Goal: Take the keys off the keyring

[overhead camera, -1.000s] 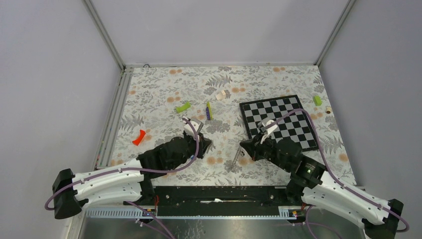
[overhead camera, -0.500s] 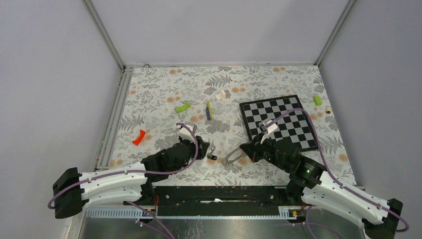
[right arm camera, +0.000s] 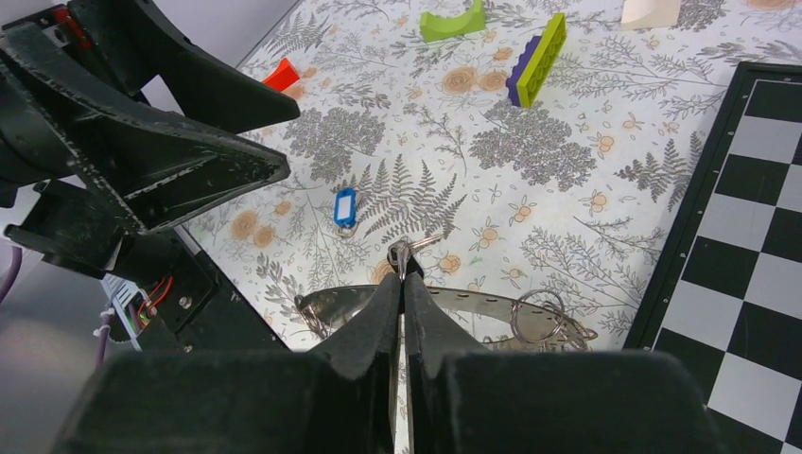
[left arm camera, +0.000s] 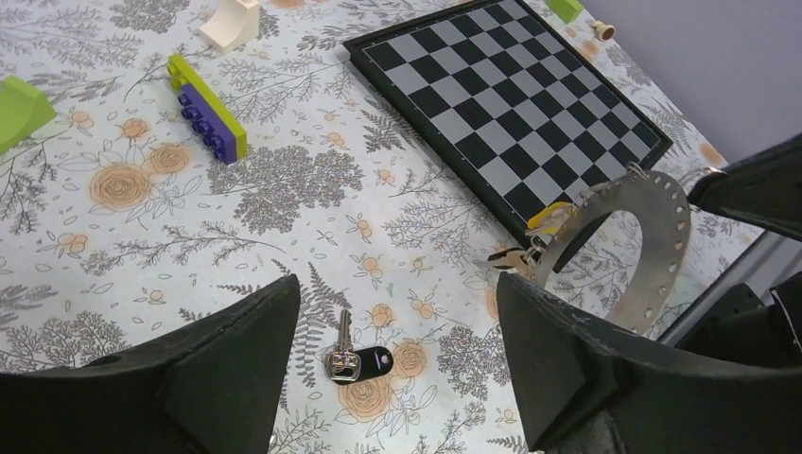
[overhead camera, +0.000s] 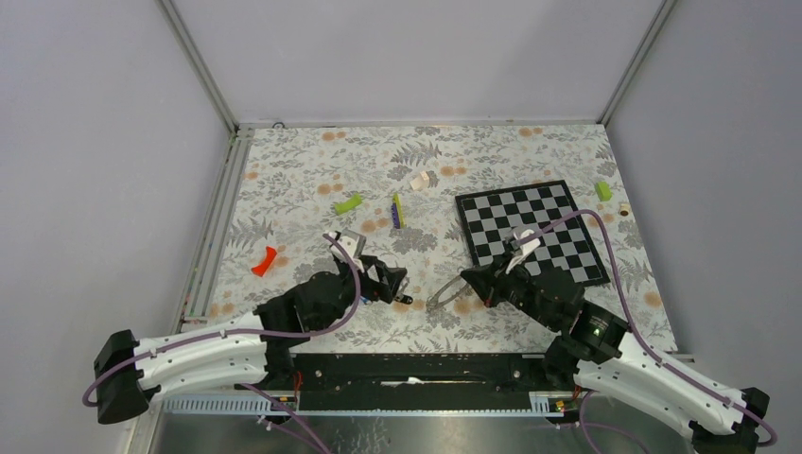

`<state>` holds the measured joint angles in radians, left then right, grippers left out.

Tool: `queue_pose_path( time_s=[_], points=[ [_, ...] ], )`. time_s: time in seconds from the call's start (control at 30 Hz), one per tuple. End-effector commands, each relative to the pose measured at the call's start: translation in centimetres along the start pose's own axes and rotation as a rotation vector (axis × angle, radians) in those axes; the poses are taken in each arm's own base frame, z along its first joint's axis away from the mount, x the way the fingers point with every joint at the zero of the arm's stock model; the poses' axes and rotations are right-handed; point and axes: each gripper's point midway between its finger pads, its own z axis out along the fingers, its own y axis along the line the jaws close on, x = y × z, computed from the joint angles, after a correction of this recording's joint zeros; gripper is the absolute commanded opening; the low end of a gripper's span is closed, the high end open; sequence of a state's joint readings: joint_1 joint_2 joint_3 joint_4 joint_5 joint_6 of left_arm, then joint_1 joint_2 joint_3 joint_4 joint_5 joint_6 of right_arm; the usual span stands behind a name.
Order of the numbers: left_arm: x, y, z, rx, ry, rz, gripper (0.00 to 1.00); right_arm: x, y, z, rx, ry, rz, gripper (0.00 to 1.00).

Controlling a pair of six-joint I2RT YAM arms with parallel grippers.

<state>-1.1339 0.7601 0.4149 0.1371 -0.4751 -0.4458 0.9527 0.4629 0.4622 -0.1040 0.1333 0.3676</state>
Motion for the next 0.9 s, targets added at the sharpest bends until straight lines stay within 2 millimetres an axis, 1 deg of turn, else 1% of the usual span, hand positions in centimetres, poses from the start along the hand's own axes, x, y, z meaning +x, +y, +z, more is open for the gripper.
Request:
queue_pose_path(
  time_s=[0.0, 0.07, 0.2, 0.23, 0.33, 0.43, 0.57, 0.7, 0.87],
  points=[
    [-2.9, -2.0, -0.5, 0.102, -0.076, 0.03, 0.82, -3.5, 0.2, -0.2, 0.014, -0.127, -0.003, 0.0],
    [-3.6, -2.7, -0.9, 0.146, -0.092, 0.077, 0.82, -4.2, 0.2, -0.2, 0.024, -0.14, -0.012, 0.0],
    [-5.0, -4.0, -1.7, 0.232, -0.13, 0.172, 0.81, -5.2, 0.9, -0.2, -0.004, -0.151, -0.074, 0.0],
    [-5.3, -4.6, -2.0, 0.267, -0.137, 0.199, 0.81, -5.4, 1.2, -0.2, -0.022, -0.153, -0.102, 0.0],
    [-6.0, -5.4, -2.7, 0.323, -0.163, 0.258, 0.81, -6.7, 2.1, -0.4, -0.068, -0.207, -0.142, 0.0],
    [-6.6, -6.1, -3.5, 0.375, -0.184, 0.282, 0.8, -7.3, 3.8, -0.9, -0.168, -0.247, -0.223, 0.0],
    [-6.7, -6.6, -4.3, 0.425, -0.198, 0.313, 0.8, -7.2, 6.3, -2.1, -0.336, -0.274, -0.387, 0.0],
    [-6.5, -6.7, -4.6, 0.441, -0.186, 0.329, 0.79, -7.1, 8.0, -3.3, -0.442, -0.256, -0.507, 0.0],
    [-6.2, -7.3, -4.6, 0.458, -0.171, 0.233, 0.78, -6.4, 9.6, -4.4, -0.561, -0.227, -0.596, 0.0]
  ],
)
